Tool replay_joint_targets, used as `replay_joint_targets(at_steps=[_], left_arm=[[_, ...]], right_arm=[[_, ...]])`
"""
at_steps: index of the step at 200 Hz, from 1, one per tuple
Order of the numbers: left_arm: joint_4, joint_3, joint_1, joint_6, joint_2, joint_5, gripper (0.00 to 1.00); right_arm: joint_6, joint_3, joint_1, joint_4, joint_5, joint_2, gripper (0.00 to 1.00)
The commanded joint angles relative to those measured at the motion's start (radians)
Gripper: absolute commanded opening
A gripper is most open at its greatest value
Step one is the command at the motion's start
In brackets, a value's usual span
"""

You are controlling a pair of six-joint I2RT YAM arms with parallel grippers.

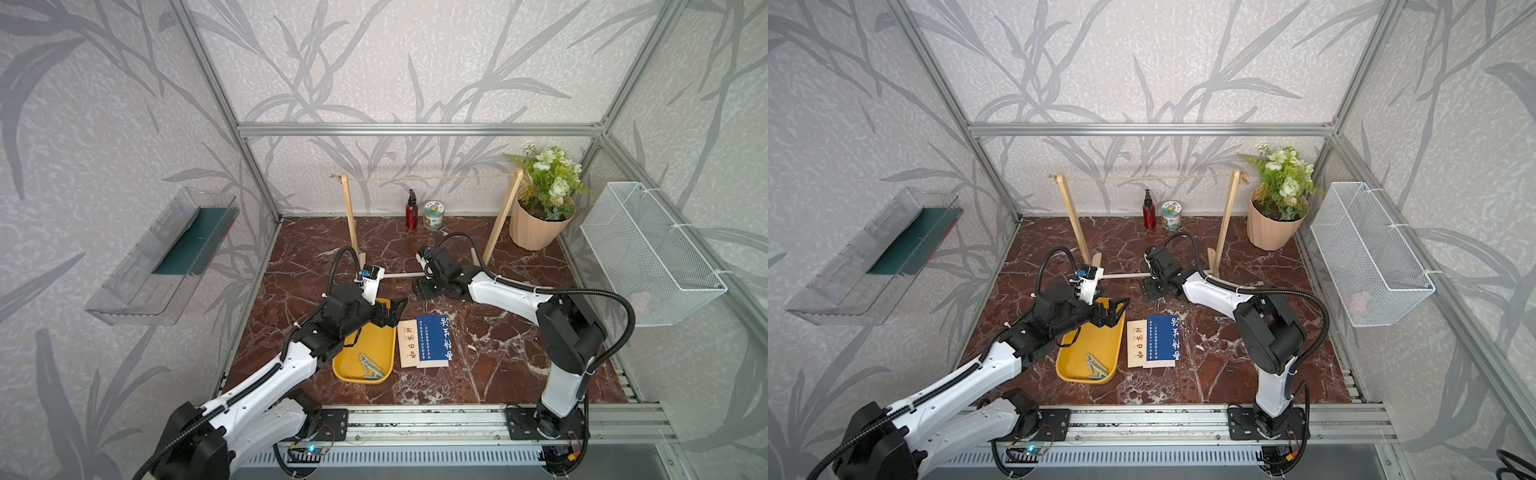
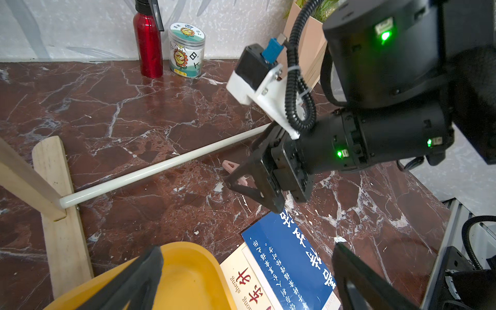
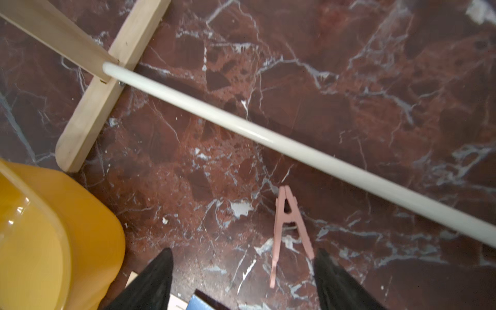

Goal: Remove the postcards from the strings
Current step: Pick up the clamp from the center of the board.

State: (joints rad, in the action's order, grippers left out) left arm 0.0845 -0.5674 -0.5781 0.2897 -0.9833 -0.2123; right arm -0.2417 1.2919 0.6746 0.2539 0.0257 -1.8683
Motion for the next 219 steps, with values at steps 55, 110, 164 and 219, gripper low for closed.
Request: replay_joint_targets(at_steps=[55,110,164,219], left_arm=[[-0.002,0.007,0.006,0.006,0.053,0.003,0.99],[-0.006,0.015,0.007,0.002,0.073,0.016,0.99],[0.036,0.044,0.007,-0.001,0.094,0.132,0.99],[-0.008,0.093,0.035,-0.025,0.22,0.557,0.99]], right_arm=[[0.055,0.097,-0.062,0.123,-0.072,-0.176,0.73],[0.053,0.071,-0.063,0.148,-0.099,-0.198,0.41],[0.04,0.035,-0.045,0.135,-0.153,-0.105,0.25],[0.013,0.05,0.118,0.181,-0.215,0.1,0.24]])
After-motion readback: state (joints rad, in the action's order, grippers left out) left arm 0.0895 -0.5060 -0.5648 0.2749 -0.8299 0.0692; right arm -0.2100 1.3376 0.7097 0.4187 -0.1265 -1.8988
